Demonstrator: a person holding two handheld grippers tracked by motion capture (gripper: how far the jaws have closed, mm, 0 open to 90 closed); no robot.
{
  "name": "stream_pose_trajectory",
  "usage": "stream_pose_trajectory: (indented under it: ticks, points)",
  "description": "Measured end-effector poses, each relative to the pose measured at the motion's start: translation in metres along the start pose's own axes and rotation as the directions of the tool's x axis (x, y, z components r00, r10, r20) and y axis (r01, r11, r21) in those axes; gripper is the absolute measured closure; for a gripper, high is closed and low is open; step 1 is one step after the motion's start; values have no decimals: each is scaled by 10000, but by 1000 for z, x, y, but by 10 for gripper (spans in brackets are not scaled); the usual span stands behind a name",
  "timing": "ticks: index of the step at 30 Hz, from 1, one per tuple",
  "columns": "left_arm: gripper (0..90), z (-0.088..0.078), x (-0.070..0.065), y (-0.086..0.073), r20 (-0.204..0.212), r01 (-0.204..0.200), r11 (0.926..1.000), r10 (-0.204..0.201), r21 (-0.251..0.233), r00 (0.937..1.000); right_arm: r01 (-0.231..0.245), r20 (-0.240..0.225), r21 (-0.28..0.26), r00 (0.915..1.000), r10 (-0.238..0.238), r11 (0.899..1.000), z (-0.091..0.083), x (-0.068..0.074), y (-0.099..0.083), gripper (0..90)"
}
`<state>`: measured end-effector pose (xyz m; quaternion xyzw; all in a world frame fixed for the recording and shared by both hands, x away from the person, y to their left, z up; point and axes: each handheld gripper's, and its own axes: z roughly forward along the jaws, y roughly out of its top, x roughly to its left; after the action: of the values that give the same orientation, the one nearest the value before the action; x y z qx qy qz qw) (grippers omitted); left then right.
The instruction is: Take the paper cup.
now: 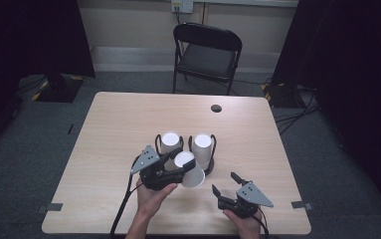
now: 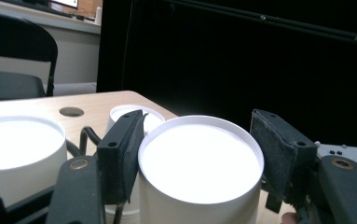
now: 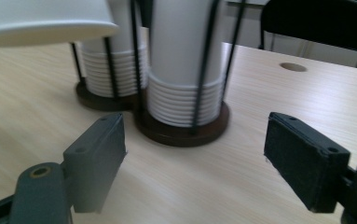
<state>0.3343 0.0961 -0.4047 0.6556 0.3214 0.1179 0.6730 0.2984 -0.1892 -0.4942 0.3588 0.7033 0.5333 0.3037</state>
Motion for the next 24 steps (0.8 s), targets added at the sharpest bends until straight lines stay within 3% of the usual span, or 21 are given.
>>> stream_pose_trajectory:
  ticks: [3, 5, 9, 10, 16, 20, 24]
  points:
    - [363, -4, 2, -5, -10, 147, 9999, -147, 11, 9999, 153, -182, -72, 9997, -154, 9999, 3, 12, 2, 191]
    - [363, -9, 4, -9, 150, 498, 9983, -494, -301, 9987, 294, -471, -237, 9984, -305, 9993, 3, 21, 4, 220]
    - [364, -14, 6, -14, 121, 782, 9963, -778, -359, 9969, 384, -955, -521, 9945, -433, 9979, 5, 32, 8, 274]
    - [364, -15, 6, -15, 133, 832, 9958, -827, -376, 9965, 440, -1007, -564, 9937, -496, 9974, 6, 34, 8, 316]
    - [364, -21, 5, -18, 195, 1291, 9905, -1283, -470, 9915, 604, -1322, -904, 9886, -721, 9941, 10, 40, 7, 363]
    - [364, -21, 3, -21, 224, 1400, 9892, -1391, -428, 9900, 529, -1539, -1409, 9853, -746, 9886, 12, 43, 7, 401]
    - [364, -19, 2, -22, 302, 1576, 9869, -1566, -356, 9872, 772, -1569, -1899, 9817, -1079, 9788, 15, 45, 7, 441]
